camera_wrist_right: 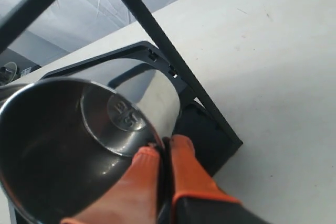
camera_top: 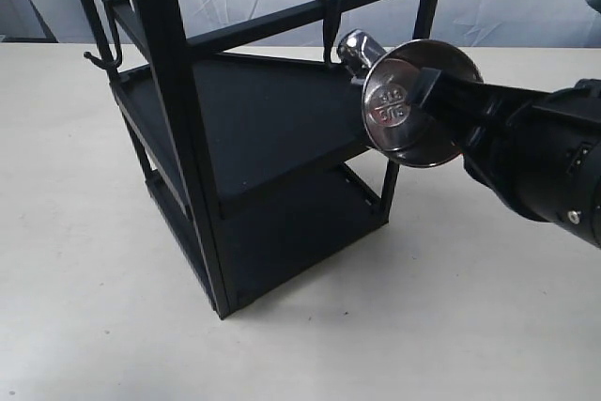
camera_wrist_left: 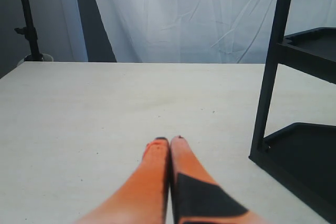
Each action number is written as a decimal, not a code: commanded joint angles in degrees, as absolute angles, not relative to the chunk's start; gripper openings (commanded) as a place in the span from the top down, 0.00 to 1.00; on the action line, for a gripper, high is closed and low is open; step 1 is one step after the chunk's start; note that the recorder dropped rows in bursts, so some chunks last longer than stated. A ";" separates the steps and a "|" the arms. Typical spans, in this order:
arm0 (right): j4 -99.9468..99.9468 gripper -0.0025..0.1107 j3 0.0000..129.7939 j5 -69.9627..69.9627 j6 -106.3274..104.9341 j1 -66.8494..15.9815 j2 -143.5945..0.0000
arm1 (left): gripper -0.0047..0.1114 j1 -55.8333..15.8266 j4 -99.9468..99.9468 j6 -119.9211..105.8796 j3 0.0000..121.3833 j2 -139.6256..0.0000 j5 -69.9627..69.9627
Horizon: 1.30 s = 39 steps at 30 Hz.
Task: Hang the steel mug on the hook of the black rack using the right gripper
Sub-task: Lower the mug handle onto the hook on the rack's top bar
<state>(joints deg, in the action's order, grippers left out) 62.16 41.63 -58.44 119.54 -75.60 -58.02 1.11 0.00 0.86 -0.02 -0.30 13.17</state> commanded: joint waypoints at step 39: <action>59.09 0.99 43.71 -63.42 117.87 -80.02 -66.88 | 0.95 1.04 0.00 0.96 0.00 0.00 13.24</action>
